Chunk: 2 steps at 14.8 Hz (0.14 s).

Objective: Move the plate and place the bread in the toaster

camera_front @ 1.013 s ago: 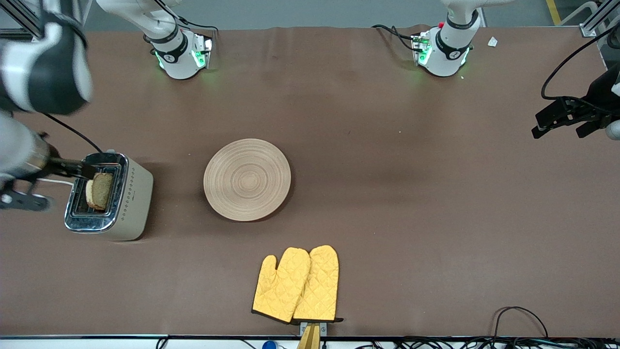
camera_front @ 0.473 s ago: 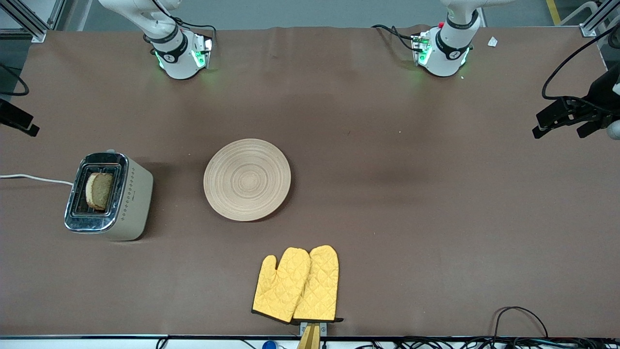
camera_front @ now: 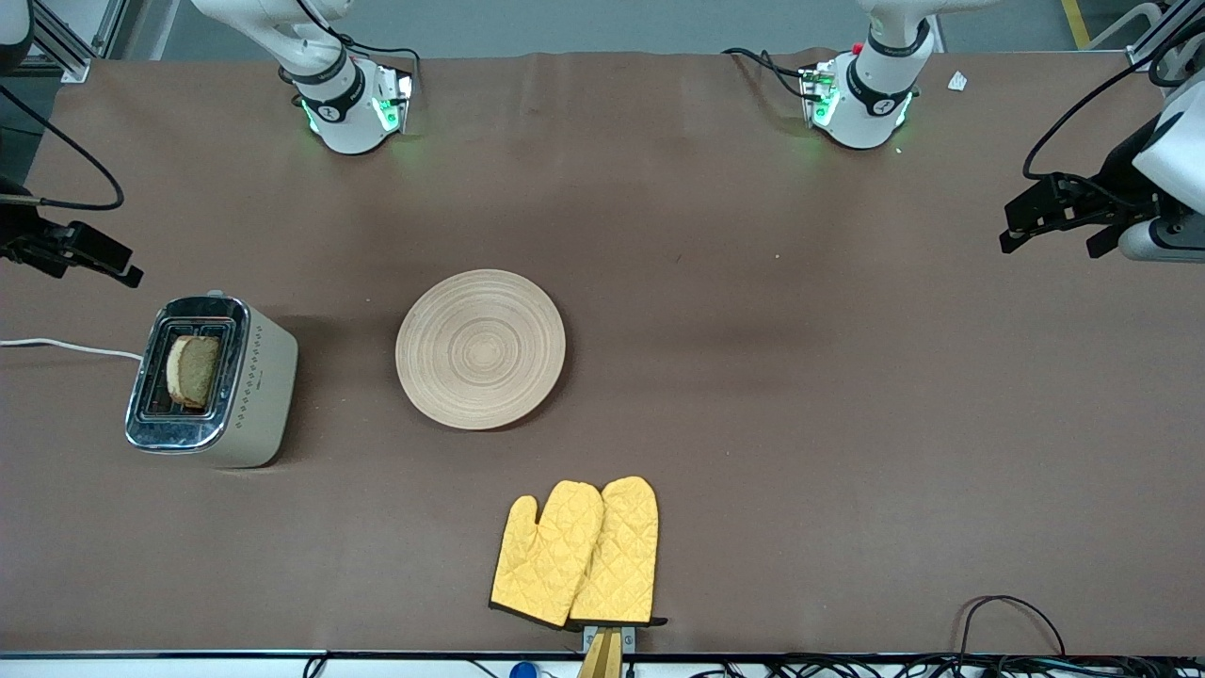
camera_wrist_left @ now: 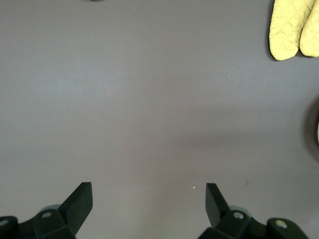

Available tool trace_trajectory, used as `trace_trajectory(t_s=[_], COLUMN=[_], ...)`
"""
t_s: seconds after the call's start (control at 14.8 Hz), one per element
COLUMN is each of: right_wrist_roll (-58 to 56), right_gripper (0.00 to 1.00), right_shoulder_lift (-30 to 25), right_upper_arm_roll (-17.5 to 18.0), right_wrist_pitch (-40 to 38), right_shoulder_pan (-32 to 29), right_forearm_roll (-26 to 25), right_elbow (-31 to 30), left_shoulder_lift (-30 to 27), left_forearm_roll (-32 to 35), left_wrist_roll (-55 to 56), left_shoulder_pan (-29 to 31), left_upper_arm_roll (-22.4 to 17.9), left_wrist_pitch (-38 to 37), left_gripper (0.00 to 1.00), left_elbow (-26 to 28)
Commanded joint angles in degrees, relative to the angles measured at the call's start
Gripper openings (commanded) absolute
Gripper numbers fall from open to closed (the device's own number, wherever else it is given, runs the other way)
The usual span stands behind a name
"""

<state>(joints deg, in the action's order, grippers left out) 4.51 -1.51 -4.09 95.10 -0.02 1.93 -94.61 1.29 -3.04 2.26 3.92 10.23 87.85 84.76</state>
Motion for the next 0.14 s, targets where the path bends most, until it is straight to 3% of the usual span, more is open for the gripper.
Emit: trace_trajectory(t_s=[0.0,0.07], right_wrist_roll=[-0.6,-0.6], right_gripper=[1.0,1.0], right_shoulder_lift=[-3.8,-4.5], right_upper_arm_roll=[0.1,0.1], right_wrist_pitch=[0.7,0.5], right_shoulder_pan=[0.2,0.3], right_forearm_roll=[1.1,1.1], right_elbow=[-3.0,-3.7], left_shoulder_lift=[-0.3,-0.3], left_forearm_roll=[1.0,1.1], left_wrist_roll=[-2.0,-2.0], left_shoulder_pan=[0.2,0.2], left_upper_arm_roll=[0.1,0.1], left_wrist_pitch=[-1.1,-1.2], left_gripper=[1.0,1.0], left_elbow=[-0.6,-0.6])
